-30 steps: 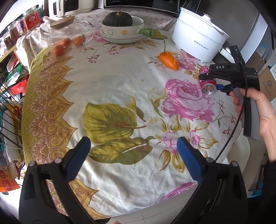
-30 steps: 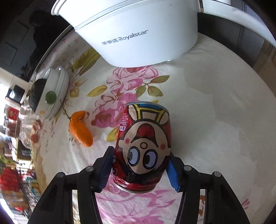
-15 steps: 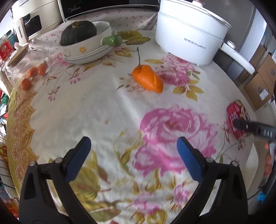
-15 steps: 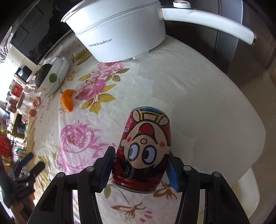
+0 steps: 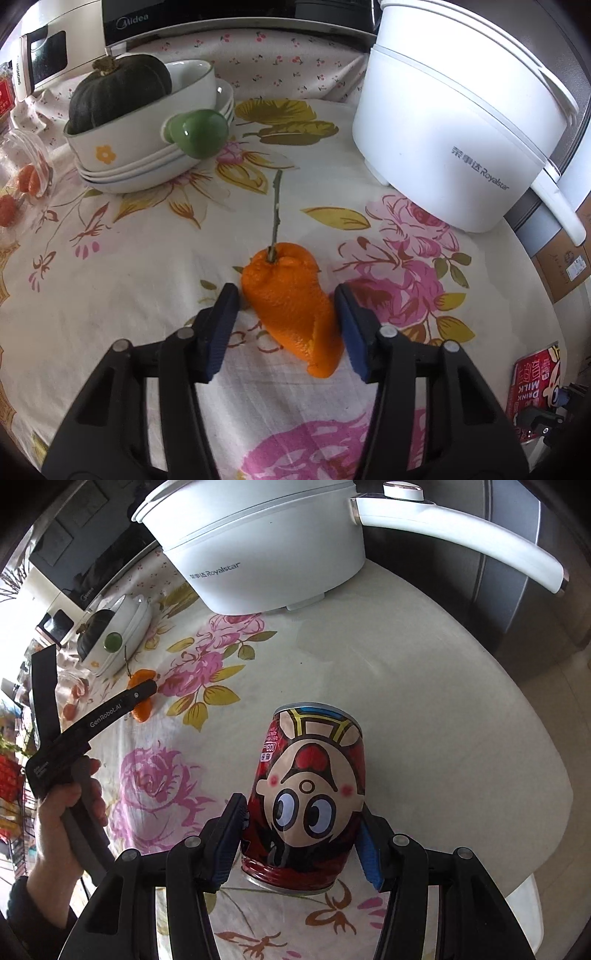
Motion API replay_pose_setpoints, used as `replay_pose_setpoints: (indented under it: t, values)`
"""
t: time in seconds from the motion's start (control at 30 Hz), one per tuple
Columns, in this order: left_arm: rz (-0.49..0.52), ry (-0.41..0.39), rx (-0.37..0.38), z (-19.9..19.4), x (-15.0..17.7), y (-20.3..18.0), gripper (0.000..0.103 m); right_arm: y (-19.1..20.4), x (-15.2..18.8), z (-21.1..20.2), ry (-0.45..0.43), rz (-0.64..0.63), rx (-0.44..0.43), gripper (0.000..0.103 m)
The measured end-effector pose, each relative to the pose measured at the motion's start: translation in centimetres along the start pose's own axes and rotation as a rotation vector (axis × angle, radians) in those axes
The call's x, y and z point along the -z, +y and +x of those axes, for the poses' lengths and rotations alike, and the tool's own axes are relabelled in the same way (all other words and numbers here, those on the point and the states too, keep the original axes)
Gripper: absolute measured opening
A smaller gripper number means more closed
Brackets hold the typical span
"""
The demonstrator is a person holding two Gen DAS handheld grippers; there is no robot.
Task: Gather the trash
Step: 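Grasp the orange pepper with the left gripper while the right gripper lifts the can, then carry the orange pepper and red can over the white bin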
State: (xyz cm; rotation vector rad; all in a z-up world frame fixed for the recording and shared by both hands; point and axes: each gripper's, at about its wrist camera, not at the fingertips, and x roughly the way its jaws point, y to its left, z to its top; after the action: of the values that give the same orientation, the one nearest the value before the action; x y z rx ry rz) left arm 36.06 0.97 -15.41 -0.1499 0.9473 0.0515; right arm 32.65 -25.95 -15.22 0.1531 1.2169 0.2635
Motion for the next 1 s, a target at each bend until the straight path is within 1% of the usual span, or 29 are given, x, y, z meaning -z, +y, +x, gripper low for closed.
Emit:
replay_pose_setpoints:
  t: [0.03,0.07,0.1,0.2,0.3,0.33,0.4,0.43,0.47,0.53,0.6,0.67,0.7,0.73,0.8,0.87,0.93,1.0]
  values:
    - [0.009,0.005,0.002,-0.2,0.2,-0.2,0.042,0.0,0.1,0.0,-0.002,0.002,-0.001,0.056]
    - [0.02,0.014,0.003,-0.5,0.4,-0.2,0.035,0.0,0.1,-0.1,0.001,0.003,0.003,0.056]
    - [0.026,0.025,0.012,-0.9,0.7,-0.2,0.031,0.0,0.2,-0.2,0.002,0.006,0.005,0.056]
    - [0.035,0.045,0.026,-2.7,1.9,0.1,0.027,0.2,0.6,-1.1,0.005,0.028,-0.009,0.056]
    - [0.043,0.056,0.046,-5.0,3.3,0.5,0.026,0.6,1.3,-2.8,-0.008,0.048,-0.016,0.055]
    - [0.045,0.054,0.053,-6.0,3.8,0.6,0.026,0.9,1.6,-3.4,-0.013,0.049,-0.019,0.041]
    - [0.05,0.05,0.068,-7.8,4.8,1.1,0.026,1.3,2.3,-4.3,-0.009,0.055,-0.034,0.032]
    - [0.051,0.049,0.073,-8.7,5.4,1.3,0.026,1.5,2.7,-4.2,-0.006,0.05,-0.026,0.031]
    - [0.049,0.048,0.077,-9.4,5.9,1.6,0.026,1.8,3.2,-4.1,-0.007,0.039,-0.013,0.031]
    - [0.032,0.055,0.09,-10.8,6.9,2.3,0.026,2.2,4.2,-3.5,-0.013,0.024,-0.025,0.031]
    - [0.02,0.065,0.102,-12.1,8.2,3.1,0.026,2.9,4.8,-3.2,-0.011,-0.008,-0.014,0.032]
    - [0.021,0.071,0.116,-13.5,9.4,3.8,0.026,3.4,5.5,-2.5,0.007,-0.024,0.025,0.039]
    - [0.025,0.074,0.118,-14.1,10.0,4.0,0.026,3.5,5.9,-2.2,0.012,-0.023,0.042,0.048]
    - [0.031,0.075,0.118,-14.8,10.6,4.2,0.026,3.7,6.2,-2.0,0.009,-0.023,0.061,0.051]
    - [0.037,0.077,0.117,-15.7,11.5,4.7,0.026,4.1,6.7,-1.5,0.006,-0.039,0.11,0.049]
    - [0.044,0.074,0.115,-16.5,12.4,5.0,0.026,4.3,6.8,-1.8,-0.007,-0.048,0.126,0.047]
    - [0.054,0.066,0.113,-17.4,13.1,5.2,0.026,4.6,6.8,-2.5,-0.006,-0.056,0.141,0.039]
    - [0.061,0.058,0.118,-18.0,13.7,5.2,0.026,4.8,7.0,-3.2,0.002,-0.045,0.132,0.036]
